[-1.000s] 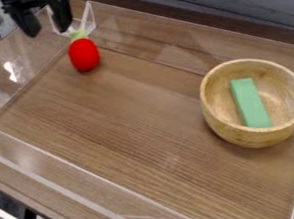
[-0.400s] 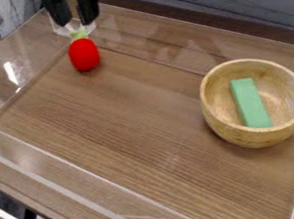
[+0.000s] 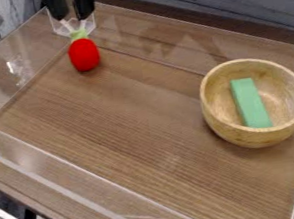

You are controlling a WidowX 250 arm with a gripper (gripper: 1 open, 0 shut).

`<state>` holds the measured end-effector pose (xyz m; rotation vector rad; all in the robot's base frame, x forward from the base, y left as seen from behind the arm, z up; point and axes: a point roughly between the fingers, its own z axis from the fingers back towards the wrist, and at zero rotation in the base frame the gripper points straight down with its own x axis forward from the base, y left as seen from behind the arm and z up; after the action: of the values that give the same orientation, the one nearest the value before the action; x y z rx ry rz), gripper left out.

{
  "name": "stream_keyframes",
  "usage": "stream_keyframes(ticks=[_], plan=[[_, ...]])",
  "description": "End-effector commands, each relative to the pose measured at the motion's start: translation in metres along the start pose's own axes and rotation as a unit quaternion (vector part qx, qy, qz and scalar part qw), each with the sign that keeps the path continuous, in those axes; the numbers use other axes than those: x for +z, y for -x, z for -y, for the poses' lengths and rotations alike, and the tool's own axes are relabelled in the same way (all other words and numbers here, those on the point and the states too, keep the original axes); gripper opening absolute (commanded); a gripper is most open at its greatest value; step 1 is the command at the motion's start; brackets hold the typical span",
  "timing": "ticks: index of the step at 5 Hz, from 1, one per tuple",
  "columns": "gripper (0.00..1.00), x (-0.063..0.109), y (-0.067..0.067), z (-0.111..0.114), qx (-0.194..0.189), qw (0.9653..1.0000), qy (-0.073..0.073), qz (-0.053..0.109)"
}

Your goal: Move the red object to the left side of the table

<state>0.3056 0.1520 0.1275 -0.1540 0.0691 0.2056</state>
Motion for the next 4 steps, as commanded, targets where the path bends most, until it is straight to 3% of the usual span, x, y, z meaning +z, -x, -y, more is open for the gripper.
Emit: stream_keyframes(ticks=[1,3,4], plan=[[0.00,0.020,-0.014,-0.019,0.018,0.9993,-0.018,0.028],[0.00,0.010,-0.035,-0.055,0.066,0.9971,-0.031,0.020],[0.00,-0.002,-0.045,-0.058,0.092,0.9949,-0.039,0.018]])
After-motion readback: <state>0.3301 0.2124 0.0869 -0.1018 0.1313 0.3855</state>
